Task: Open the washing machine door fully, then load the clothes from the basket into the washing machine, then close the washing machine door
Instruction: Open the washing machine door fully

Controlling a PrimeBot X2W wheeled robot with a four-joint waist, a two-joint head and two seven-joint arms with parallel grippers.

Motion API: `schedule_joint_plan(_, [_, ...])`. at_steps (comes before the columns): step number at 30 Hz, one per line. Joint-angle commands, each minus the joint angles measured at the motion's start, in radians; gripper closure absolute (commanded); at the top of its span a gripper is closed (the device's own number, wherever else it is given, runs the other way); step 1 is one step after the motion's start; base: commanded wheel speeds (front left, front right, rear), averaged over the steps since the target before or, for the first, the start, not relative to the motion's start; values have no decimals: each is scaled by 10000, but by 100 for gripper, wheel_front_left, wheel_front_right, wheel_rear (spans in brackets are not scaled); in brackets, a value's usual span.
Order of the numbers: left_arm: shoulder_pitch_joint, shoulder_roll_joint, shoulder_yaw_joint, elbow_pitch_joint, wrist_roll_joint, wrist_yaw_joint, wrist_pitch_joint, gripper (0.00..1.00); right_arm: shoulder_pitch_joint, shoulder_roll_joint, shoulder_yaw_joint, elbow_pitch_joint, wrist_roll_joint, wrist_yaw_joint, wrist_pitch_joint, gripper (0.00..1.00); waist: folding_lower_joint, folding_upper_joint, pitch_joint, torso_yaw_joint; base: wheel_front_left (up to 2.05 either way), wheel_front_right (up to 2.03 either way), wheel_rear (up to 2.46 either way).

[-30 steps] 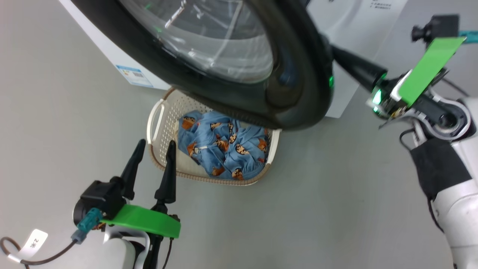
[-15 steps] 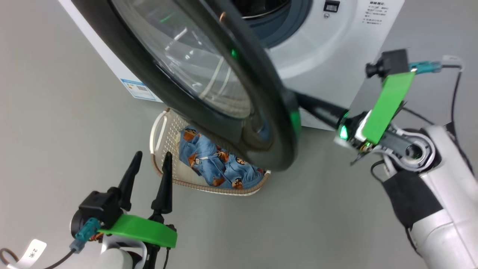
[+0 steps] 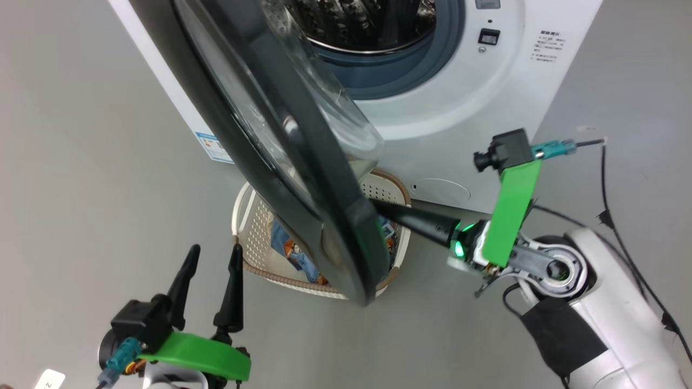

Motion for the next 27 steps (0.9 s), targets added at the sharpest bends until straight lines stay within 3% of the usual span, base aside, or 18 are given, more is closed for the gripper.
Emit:
schedule_joint_plan(1, [14,179,353,-260,-29,4,-65,0,187,298,276,-397,-19,17,106,100,1,-1,-76,67,0,0,0])
schedule_joint_plan(16, [311,179,474,-160,21,-55,-65,0,631,337,484,-495,-240,17,-249,100,1,-1,-529,-117,0,0,0])
schedule_joint_plan(17, [322,179,488,-133,24,-64,-65,0,675,283,455,-491,-307,17,-369,91,1,-1,-561,-158,0,0,0])
schedule_joint_plan(18, [324,179,512,-104,26,-74,-65,0,720,218,436,-491,-383,17,-491,69,1,-1,-591,-205,0,0,0])
schedule_joint_plan(19, [324,179,534,-68,44,-83,-65,0,778,145,436,-505,-441,17,-587,56,1,-1,-633,-252,0,0,0])
schedule_joint_plan(20, [320,179,548,-34,64,-93,-65,0,850,72,424,-532,-478,17,-690,35,1,-1,-668,-299,0,0,0])
schedule_joint_plan(21, [316,179,558,-1,83,-102,-65,0,930,2,387,-550,-504,17,-825,0,1,-1,-710,-352,0,0,0])
schedule_joint_plan(27, [377,179,656,188,213,-142,-65,0,1443,-514,446,-568,-816,17,-1565,0,1,-1,-1000,-746,0,0,0])
